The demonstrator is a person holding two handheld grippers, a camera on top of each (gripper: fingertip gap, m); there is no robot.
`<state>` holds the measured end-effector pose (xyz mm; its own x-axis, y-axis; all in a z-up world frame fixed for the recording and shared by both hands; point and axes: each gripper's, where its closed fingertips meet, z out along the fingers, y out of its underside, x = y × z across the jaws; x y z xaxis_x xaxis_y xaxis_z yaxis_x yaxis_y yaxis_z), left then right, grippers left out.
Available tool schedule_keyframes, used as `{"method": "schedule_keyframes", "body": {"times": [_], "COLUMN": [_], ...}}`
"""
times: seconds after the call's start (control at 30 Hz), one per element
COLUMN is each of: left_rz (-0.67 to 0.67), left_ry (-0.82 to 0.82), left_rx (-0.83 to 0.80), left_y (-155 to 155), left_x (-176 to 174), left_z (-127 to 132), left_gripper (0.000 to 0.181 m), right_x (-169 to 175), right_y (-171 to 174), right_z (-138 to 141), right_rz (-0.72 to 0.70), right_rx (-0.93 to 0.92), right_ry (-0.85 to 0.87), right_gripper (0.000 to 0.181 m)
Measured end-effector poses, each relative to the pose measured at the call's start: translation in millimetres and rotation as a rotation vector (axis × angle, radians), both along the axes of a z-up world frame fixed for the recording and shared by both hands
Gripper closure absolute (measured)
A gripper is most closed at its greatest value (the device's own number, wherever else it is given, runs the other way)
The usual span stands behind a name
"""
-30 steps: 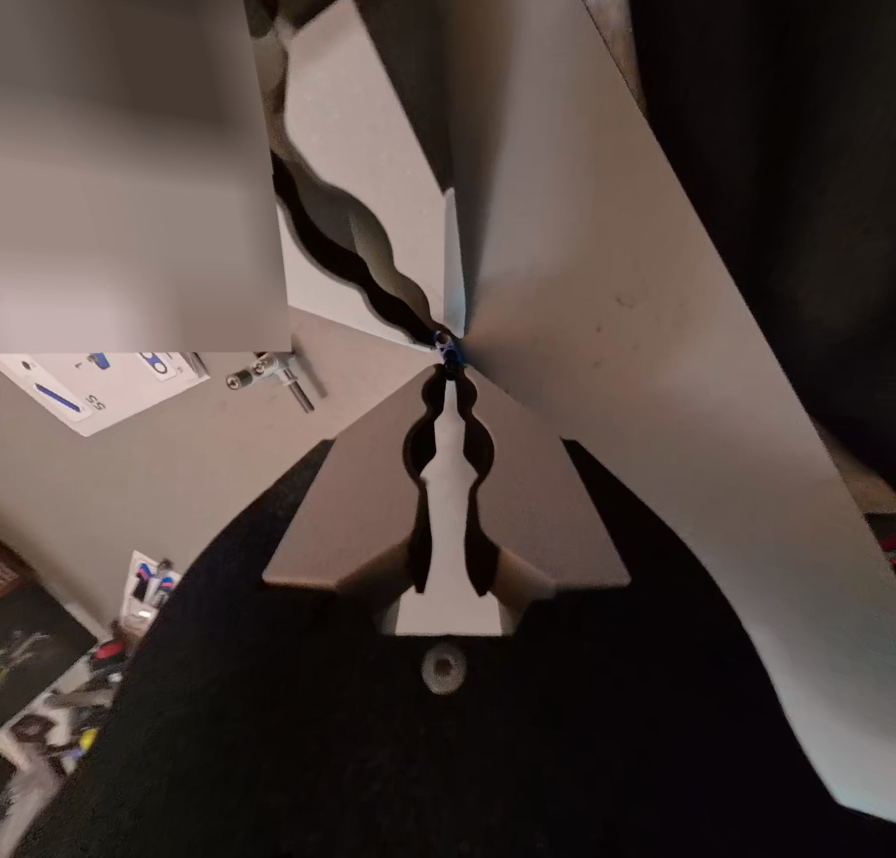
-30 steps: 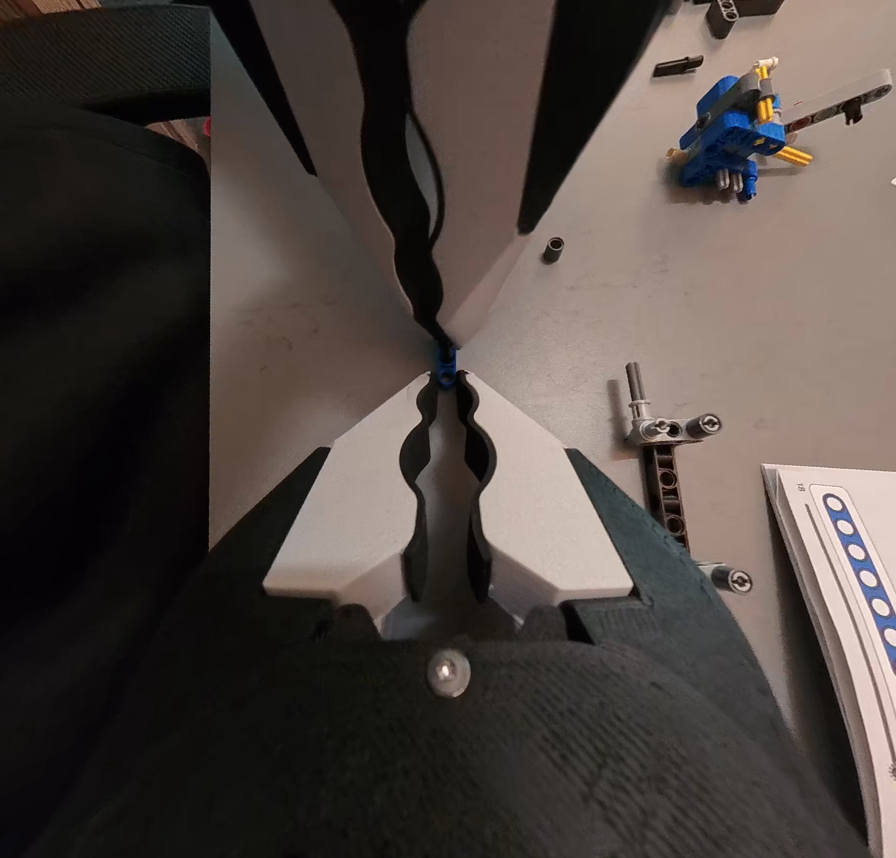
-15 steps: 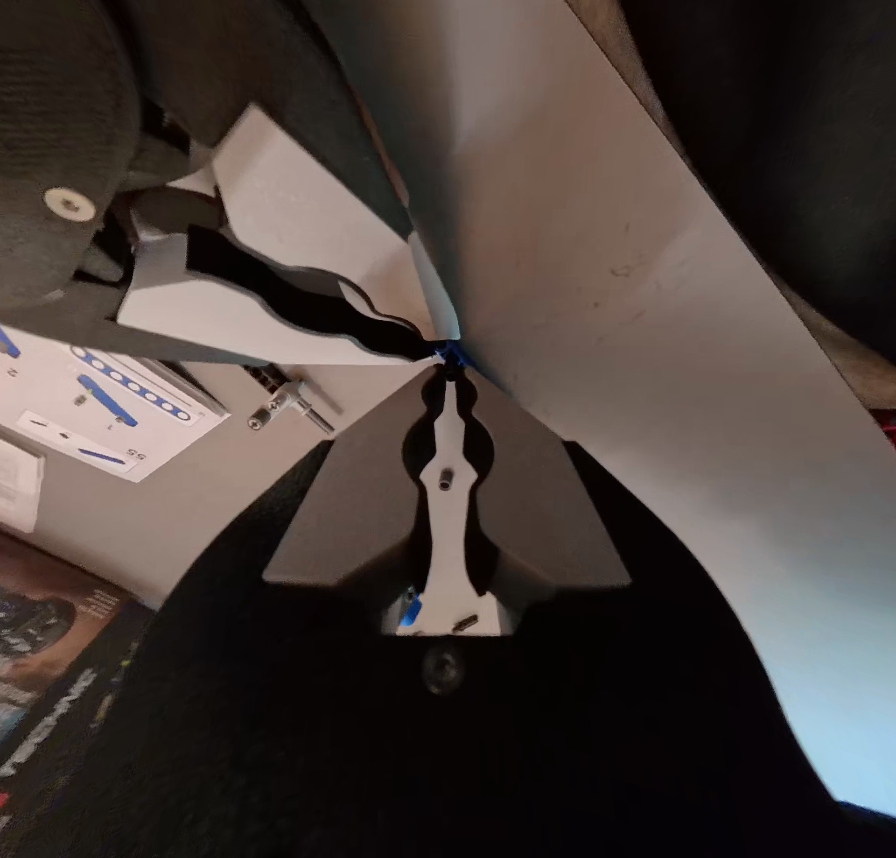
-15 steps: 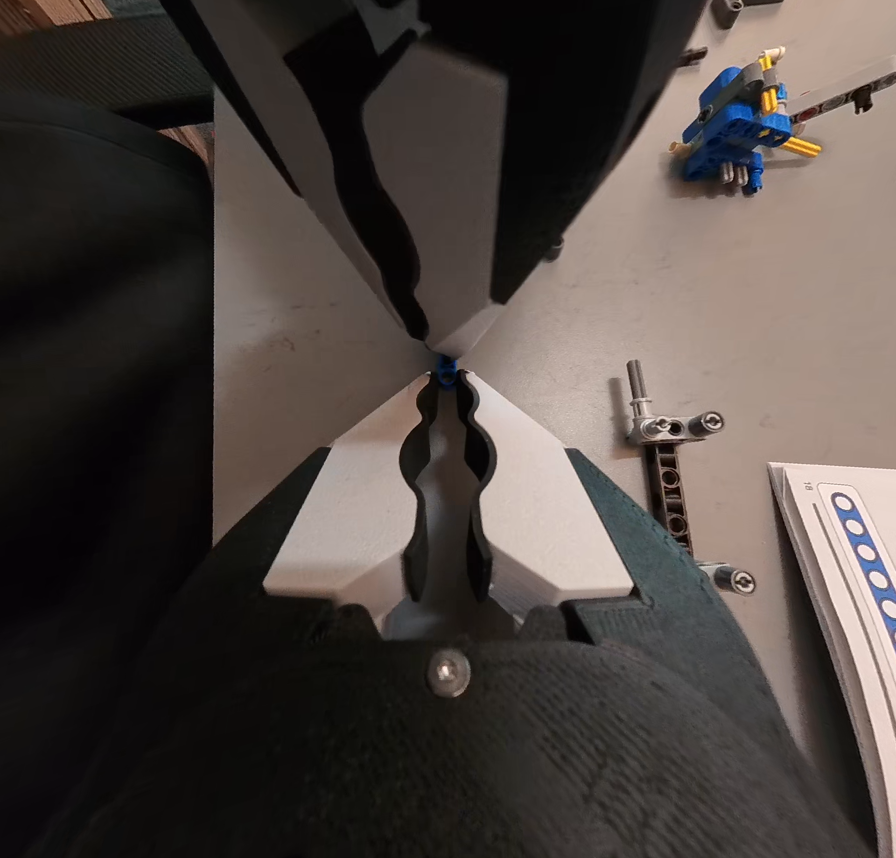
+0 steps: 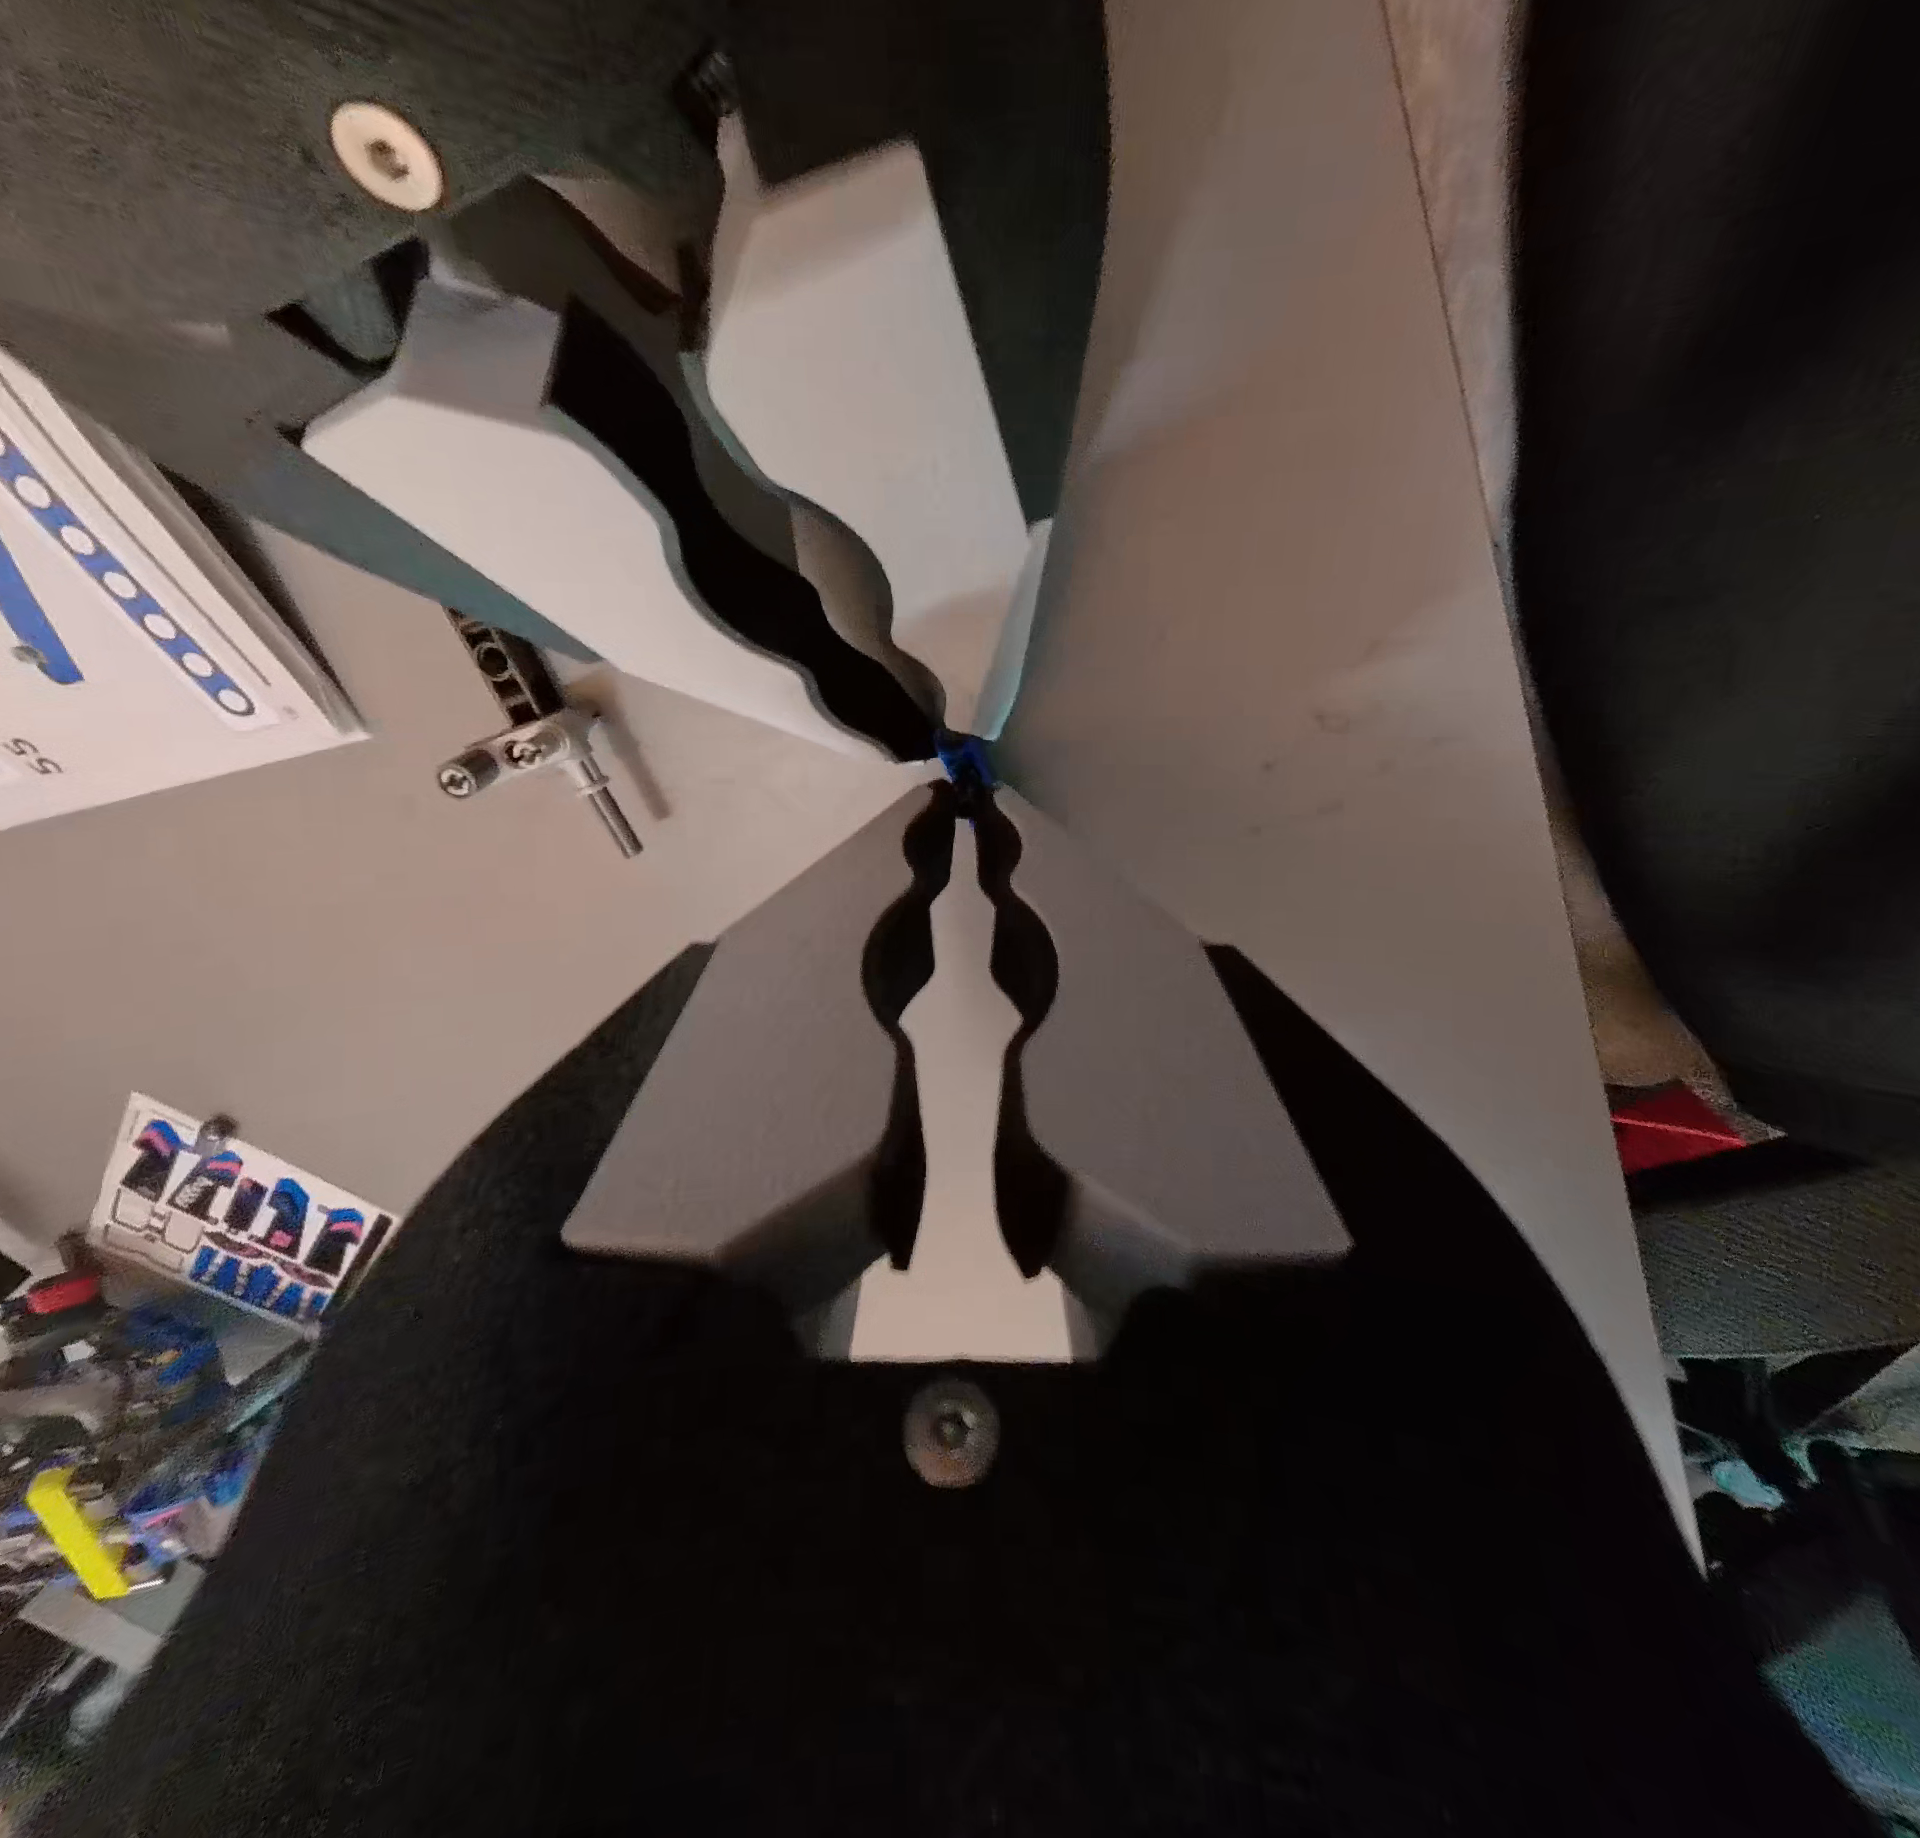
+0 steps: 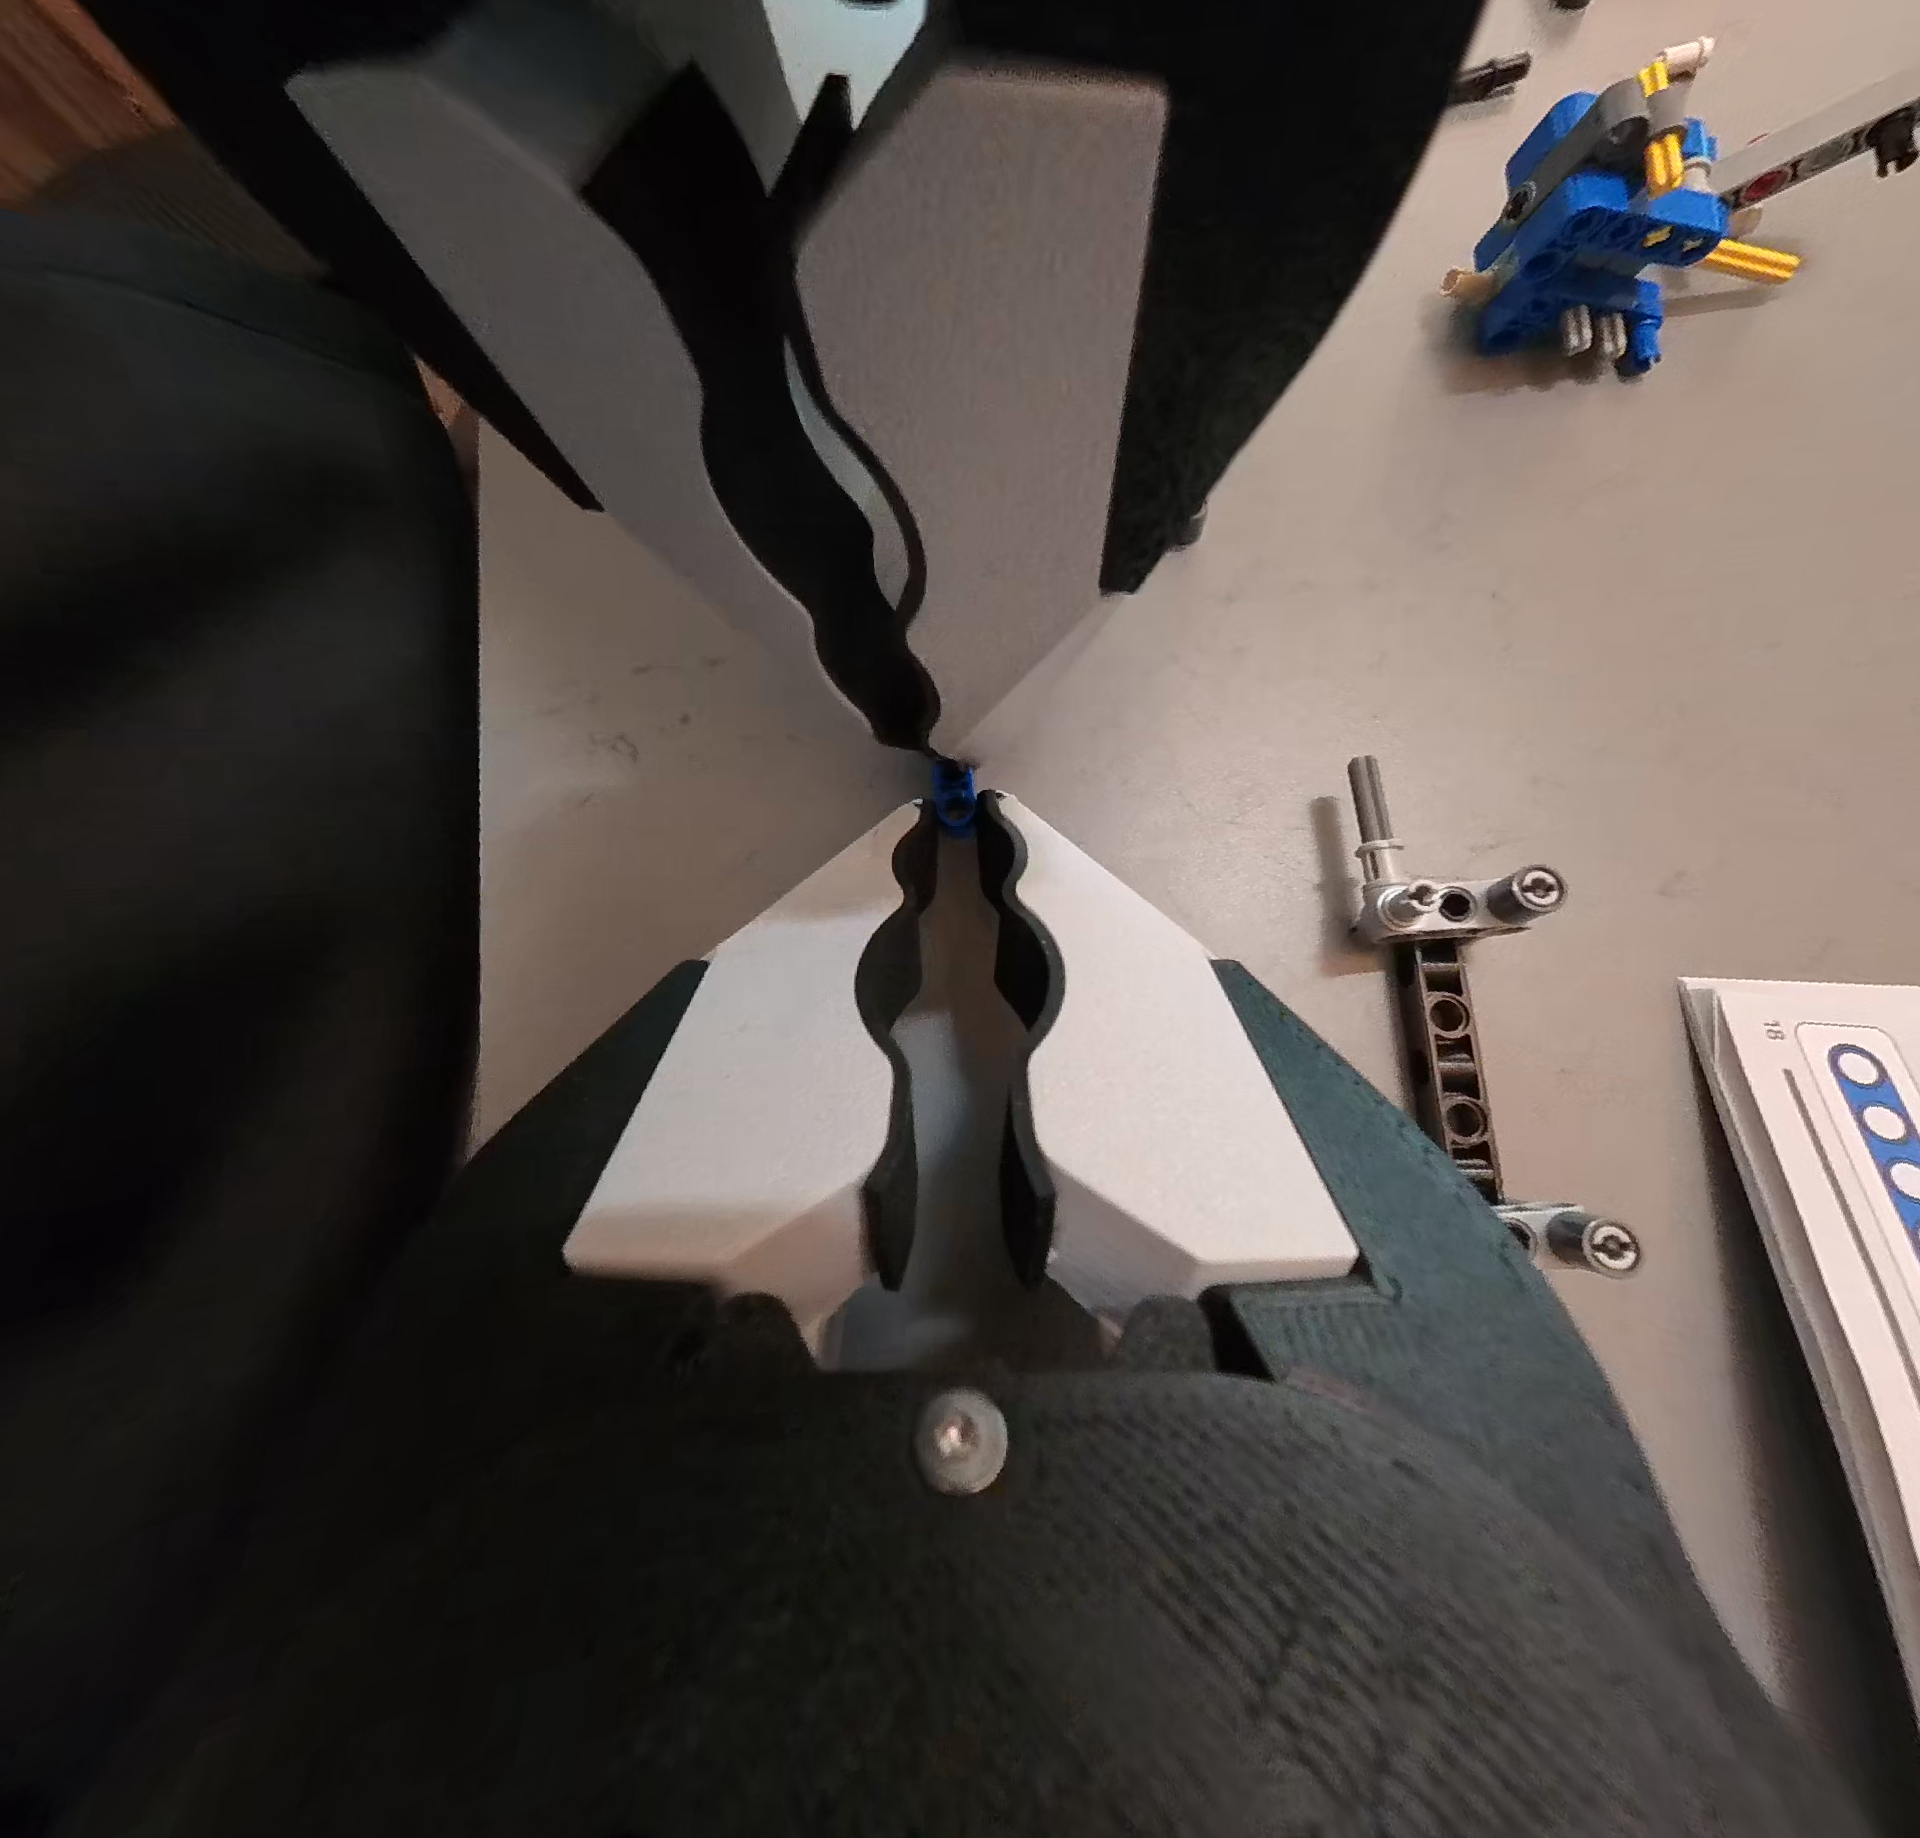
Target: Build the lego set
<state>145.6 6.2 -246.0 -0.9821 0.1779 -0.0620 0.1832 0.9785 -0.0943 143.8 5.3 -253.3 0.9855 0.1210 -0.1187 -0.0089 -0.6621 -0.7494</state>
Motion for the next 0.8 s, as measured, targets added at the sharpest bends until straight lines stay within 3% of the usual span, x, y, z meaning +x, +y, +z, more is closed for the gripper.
{"method": "schedule_keyframes", "body": {"times": [0.03, 0.3, 0.43, 0.6, 0.8], "left_rz": [-0.012, -0.339, -0.448, -0.301, -0.217], "left_ry": [-0.003, -0.229, -0.232, -0.074, -0.016], "left_rx": [-0.004, 0.008, 0.064, 0.004, -0.059], "left_y": [-0.2, -0.5, -0.9, -6.2, -5.4], "left_x": [-0.1, 1.4, 1.2, -1.0, -1.0], "left_z": [0.0, -0.2, -0.2, -3.5, -4.5], "left_gripper": [0.180, 0.181, 0.181, 0.181, 0.179], "right_x": [0.1, 1.1, 1.3, 2.0, 2.1], "right_y": [0.0, -0.5, -0.5, -0.7, -0.4], "right_z": [-0.1, 0.1, 0.2, 0.3, 0.7], "right_rz": [0.000, -0.003, -0.003, -0.008, -0.010], "right_rx": [0.000, -0.004, -0.007, -0.010, -0.006], "right_ry": [-0.004, 0.039, 0.065, 0.093, 0.098], "right_gripper": [0.174, 0.175, 0.175, 0.175, 0.175]}}
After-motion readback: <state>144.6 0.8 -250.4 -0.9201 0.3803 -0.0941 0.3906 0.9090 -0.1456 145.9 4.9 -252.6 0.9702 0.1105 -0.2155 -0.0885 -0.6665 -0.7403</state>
